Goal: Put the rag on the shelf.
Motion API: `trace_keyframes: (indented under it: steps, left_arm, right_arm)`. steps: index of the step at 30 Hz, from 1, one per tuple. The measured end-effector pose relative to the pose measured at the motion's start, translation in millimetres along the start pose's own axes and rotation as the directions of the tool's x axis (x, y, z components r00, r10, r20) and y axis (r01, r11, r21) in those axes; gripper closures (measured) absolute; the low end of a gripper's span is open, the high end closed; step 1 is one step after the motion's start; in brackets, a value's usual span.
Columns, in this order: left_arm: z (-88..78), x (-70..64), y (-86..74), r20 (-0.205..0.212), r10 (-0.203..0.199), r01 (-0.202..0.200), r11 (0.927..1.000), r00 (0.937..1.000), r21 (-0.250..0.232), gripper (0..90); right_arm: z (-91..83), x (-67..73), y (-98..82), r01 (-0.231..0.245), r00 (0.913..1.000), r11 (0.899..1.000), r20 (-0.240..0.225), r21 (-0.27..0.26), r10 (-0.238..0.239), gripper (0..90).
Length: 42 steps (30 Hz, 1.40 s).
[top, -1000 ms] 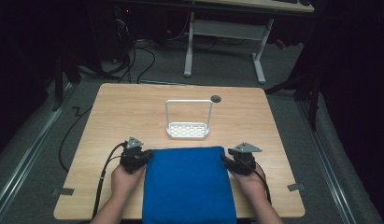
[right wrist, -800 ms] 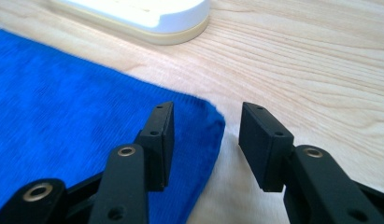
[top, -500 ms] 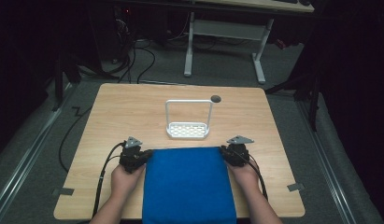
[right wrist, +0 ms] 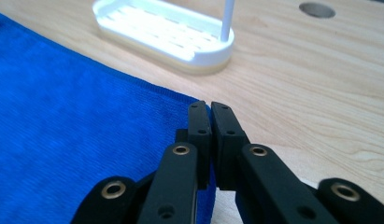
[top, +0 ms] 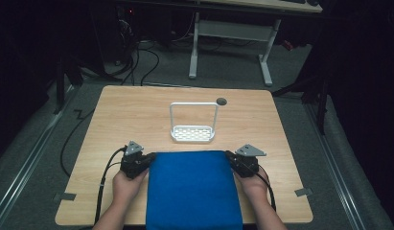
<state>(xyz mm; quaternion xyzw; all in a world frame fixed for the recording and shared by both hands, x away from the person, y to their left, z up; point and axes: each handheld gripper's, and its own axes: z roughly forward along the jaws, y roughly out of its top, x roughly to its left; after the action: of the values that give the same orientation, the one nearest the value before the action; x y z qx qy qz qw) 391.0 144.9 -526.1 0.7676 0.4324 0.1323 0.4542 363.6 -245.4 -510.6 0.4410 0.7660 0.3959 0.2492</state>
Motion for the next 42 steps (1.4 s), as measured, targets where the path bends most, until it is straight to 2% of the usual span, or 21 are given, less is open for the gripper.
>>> trace_keyframes:
  steps: [4, 6, 10, 12, 13, 14, 17, 19, 26, 28, 29, 34, 35, 40, 42]
  left_arm:
    - [-14.7, -5.4, 4.0, -0.016, 0.031, -0.032, 0.9975, 0.9994, -0.063, 87.5]
    - [-23.4, -7.7, 6.7, -0.017, 0.032, -0.034, 0.9944, 0.9993, -0.100, 87.5]
    - [-40.1, -12.8, 12.5, -0.027, 0.045, -0.049, 0.9837, 0.9987, -0.173, 87.5]
    - [-47.0, -15.2, 14.8, -0.029, 0.048, -0.053, 0.9764, 0.9984, -0.209, 87.4]
    - [-50.3, -16.1, 16.0, -0.030, 0.051, -0.056, 0.9732, 0.9983, -0.223, 87.4]
    - [-54.3, -17.2, 17.2, -0.029, 0.051, -0.057, 0.9681, 0.9983, -0.244, 87.4]
    - [-63.4, -19.2, 19.9, -0.023, 0.054, -0.059, 0.9536, 0.9983, -0.295, 87.4]
    - [-70.4, -21.1, 22.7, -0.024, 0.055, -0.060, 0.9433, 0.9982, -0.327, 87.4]
    - [-89.8, -28.4, 33.0, -0.018, 0.074, -0.075, 0.9159, 0.9971, -0.394, 87.4]
    - [-97.4, -32.3, 37.4, -0.014, 0.084, -0.082, 0.9025, 0.9964, -0.423, 87.5]
    - [-99.6, -33.8, 38.7, -0.016, 0.089, -0.087, 0.8983, 0.9959, -0.431, 87.4]
    - [-114.5, -44.0, 47.5, -0.021, 0.125, -0.120, 0.8693, 0.9919, -0.479, 87.5]
    - [-117.8, -47.1, 49.7, -0.024, 0.133, -0.128, 0.8610, 0.9908, -0.492, 87.5]
    - [-127.9, -56.5, 63.4, -0.041, 0.178, -0.173, 0.8352, 0.9831, -0.522, 87.7]
    - [-129.7, -58.7, 69.6, -0.044, 0.193, -0.186, 0.8260, 0.9803, -0.532, 87.9]
  right_arm:
    - [-10.4, 2.2, 3.3, -0.006, 1.0000, 0.999, -0.005, -0.045, 0.006, 88.3]
    - [-16.6, 3.8, 5.9, -0.005, 1.0000, 0.997, -0.008, -0.072, 0.005, 88.3]
    - [-31.7, 8.5, 13.5, 0.002, 1.0000, 0.990, 0.006, -0.141, -0.001, 88.3]
    - [-43.2, 11.8, 19.4, 0.007, 0.9999, 0.980, 0.012, -0.198, -0.004, 88.3]
    - [-43.2, 11.8, 19.4, 0.007, 0.9999, 0.980, 0.012, -0.198, -0.004, 88.3]
    - [-50.4, 14.9, 21.8, 0.021, 0.9997, 0.973, 0.016, -0.229, -0.018, 88.4]
    - [-55.4, 17.9, 23.7, 0.018, 0.9998, 0.970, 0.014, -0.242, -0.015, 88.4]
    - [-61.3, 20.4, 27.2, 0.023, 0.9997, 0.964, 0.010, -0.267, -0.021, 88.4]
    - [-79.4, 26.7, 38.5, 0.035, 0.9994, 0.938, 0.015, -0.344, -0.031, 88.4]
    - [-84.4, 26.7, 41.6, 0.039, 0.9992, 0.930, 0.015, -0.366, -0.036, 88.4]
    - [-87.5, 27.4, 43.5, 0.033, 0.9994, 0.926, 0.014, -0.377, -0.030, 88.4]
    - [-98.2, 27.8, 50.4, 0.037, 0.9993, 0.907, 0.020, -0.420, -0.031, 88.4]
    - [-100.8, 27.8, 51.9, 0.040, 0.9992, 0.905, 0.022, -0.424, -0.034, 88.4]
    - [-113.3, 29.4, 62.7, 0.054, 0.9985, 0.881, 0.031, -0.471, -0.045, 88.5]
    - [-118.6, 29.9, 72.5, 0.075, 0.9972, 0.866, 0.044, -0.495, -0.061, 88.5]
